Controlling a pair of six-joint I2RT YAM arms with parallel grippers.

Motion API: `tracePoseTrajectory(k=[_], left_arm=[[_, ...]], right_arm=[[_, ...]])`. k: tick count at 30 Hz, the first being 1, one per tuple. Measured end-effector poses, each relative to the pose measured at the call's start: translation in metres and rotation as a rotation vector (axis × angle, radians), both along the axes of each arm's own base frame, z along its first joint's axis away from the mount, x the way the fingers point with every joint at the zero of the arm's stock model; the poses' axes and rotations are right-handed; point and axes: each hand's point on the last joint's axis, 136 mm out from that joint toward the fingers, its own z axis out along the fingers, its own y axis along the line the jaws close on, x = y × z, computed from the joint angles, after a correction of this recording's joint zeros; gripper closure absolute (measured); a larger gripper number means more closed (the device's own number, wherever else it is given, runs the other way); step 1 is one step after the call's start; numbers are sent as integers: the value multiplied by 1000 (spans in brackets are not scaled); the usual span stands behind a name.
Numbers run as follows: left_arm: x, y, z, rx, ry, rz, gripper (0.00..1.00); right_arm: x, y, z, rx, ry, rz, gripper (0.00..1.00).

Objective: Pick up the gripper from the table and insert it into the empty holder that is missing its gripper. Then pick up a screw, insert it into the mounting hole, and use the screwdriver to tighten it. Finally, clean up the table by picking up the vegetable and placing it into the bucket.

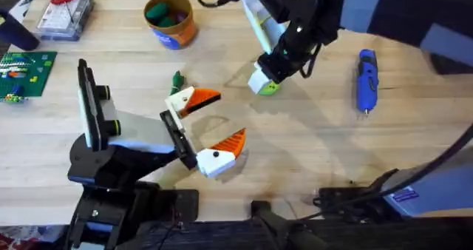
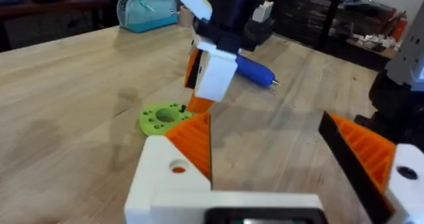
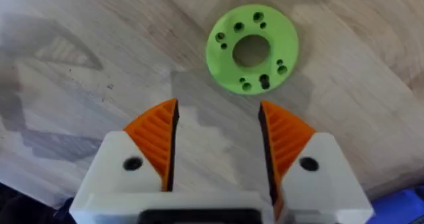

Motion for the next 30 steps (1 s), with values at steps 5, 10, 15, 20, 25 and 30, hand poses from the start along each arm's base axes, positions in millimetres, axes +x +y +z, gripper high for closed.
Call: tracePoseTrajectory(k=[5,10,15,20,25,30], left_arm=[[0,0,0,0,1,0,11],[0,0,0,0,1,0,11],[0,0,0,0,1,0,11],[0,0,0,0,1,0,11],[0,0,0,0,1,0,11],[0,0,0,0,1,0,11]], right_arm=[[4,-24,7,-5,25,-110,339],[6,-50,23,4,16,-207,339],[11,-52,32,42,-33,-248,339],[-3,-59,14,41,-26,-265,339],[-16,-65,-11,19,14,-276,339],[-16,-65,-21,26,7,-287,339]])
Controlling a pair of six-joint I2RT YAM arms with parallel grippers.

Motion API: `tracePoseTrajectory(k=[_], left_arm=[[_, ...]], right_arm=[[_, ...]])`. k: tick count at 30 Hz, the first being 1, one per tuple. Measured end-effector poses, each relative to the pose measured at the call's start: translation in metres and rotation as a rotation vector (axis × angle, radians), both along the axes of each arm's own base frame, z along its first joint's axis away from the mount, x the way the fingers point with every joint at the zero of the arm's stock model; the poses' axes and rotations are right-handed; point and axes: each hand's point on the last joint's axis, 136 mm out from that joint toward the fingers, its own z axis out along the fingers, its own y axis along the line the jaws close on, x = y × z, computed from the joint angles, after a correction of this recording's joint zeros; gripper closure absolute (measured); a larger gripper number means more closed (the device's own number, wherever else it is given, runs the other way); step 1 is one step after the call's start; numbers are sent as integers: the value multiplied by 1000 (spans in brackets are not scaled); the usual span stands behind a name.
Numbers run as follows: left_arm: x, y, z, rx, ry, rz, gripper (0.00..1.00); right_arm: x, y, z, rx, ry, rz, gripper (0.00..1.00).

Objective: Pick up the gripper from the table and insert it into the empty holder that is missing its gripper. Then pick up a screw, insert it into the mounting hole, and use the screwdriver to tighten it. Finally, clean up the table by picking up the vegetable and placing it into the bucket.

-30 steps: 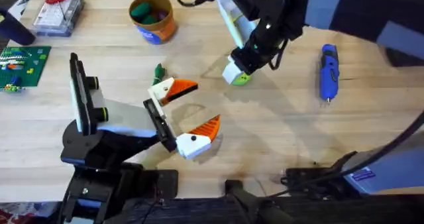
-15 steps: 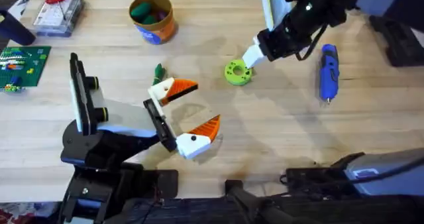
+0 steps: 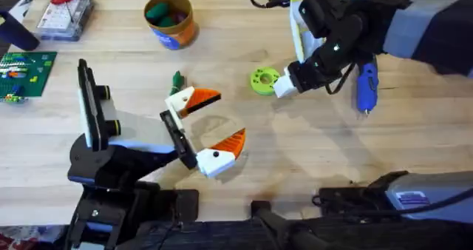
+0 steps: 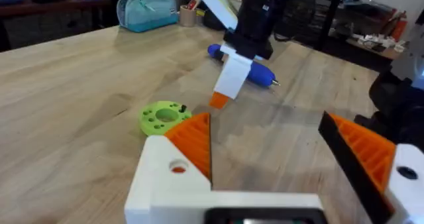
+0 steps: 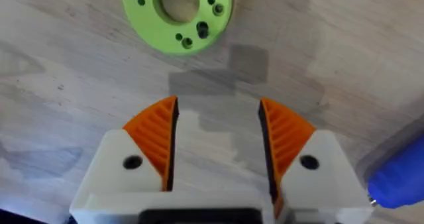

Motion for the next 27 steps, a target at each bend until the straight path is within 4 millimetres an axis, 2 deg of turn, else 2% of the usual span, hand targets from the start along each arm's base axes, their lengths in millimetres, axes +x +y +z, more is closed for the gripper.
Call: tracePoseTrajectory(k=[6,15,27], left_arm=[[0,0,0,0,0,0,11],[0,0,0,0,0,0,11],[0,0,0,0,0,0,11]], right_arm=[[13,6,2,27,-56,-3,339],[18,9,3,36,-76,0,339],[28,13,-6,40,-85,1,339]])
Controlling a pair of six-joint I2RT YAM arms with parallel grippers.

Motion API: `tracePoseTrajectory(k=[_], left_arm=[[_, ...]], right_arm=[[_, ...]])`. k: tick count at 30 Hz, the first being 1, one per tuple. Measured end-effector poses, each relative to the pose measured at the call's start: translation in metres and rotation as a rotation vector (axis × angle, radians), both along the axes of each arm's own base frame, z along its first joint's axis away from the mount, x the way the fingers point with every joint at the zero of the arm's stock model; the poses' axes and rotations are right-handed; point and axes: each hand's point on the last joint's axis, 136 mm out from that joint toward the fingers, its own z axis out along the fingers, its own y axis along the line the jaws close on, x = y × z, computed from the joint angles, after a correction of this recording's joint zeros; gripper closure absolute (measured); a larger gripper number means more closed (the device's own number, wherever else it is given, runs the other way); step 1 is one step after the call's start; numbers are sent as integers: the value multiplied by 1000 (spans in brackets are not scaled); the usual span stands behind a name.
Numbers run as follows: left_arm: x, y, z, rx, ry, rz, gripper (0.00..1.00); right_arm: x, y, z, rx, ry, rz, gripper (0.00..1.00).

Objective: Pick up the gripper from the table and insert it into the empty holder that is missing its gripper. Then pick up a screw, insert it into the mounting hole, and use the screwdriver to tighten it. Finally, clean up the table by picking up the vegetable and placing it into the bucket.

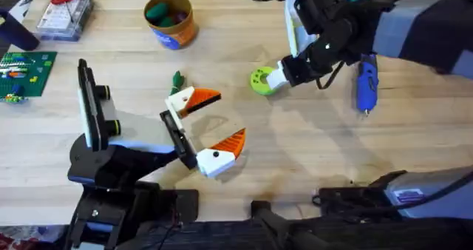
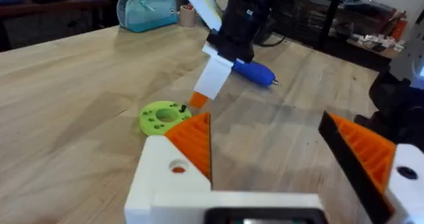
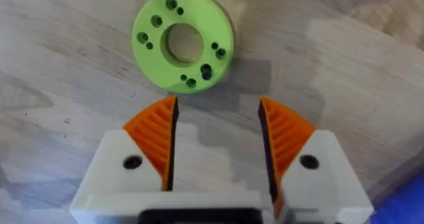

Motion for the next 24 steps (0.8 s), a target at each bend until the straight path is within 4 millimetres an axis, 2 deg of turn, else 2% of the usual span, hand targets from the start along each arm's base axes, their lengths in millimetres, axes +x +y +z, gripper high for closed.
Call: tracePoseTrajectory(k=[24], left_arm=[[0,0,0,0,3,0,11]], right_arm=[[15,7,-13,9,-21,0,339]])
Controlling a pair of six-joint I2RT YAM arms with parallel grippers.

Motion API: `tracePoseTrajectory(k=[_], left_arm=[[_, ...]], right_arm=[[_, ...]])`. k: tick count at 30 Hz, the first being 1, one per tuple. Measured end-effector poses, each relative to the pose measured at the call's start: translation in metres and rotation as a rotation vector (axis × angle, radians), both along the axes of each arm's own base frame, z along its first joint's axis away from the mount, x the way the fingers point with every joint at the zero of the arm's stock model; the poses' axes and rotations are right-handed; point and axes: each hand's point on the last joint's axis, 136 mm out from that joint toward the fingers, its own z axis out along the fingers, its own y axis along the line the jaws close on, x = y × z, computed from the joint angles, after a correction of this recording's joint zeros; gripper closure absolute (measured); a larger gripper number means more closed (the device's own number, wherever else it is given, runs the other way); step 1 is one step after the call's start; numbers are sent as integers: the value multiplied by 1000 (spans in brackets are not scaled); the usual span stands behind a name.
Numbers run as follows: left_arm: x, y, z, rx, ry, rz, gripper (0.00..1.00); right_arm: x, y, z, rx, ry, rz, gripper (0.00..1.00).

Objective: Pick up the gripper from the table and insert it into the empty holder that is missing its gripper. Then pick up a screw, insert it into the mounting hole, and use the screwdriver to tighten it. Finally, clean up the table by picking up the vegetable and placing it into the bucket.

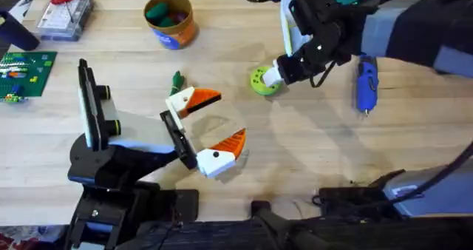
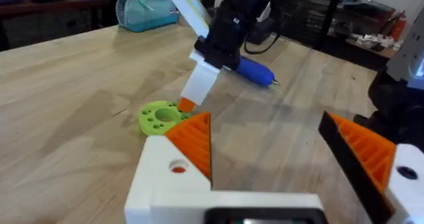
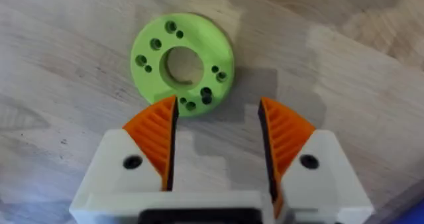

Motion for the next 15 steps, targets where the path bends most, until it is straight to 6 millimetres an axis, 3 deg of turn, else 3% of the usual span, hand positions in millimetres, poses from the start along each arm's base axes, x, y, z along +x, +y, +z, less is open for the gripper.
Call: tracePoseTrajectory(k=[15], left_arm=[[0,0,0,0,0,0,11]], right_arm=[[4,2,-10,-2,6,0,342]])
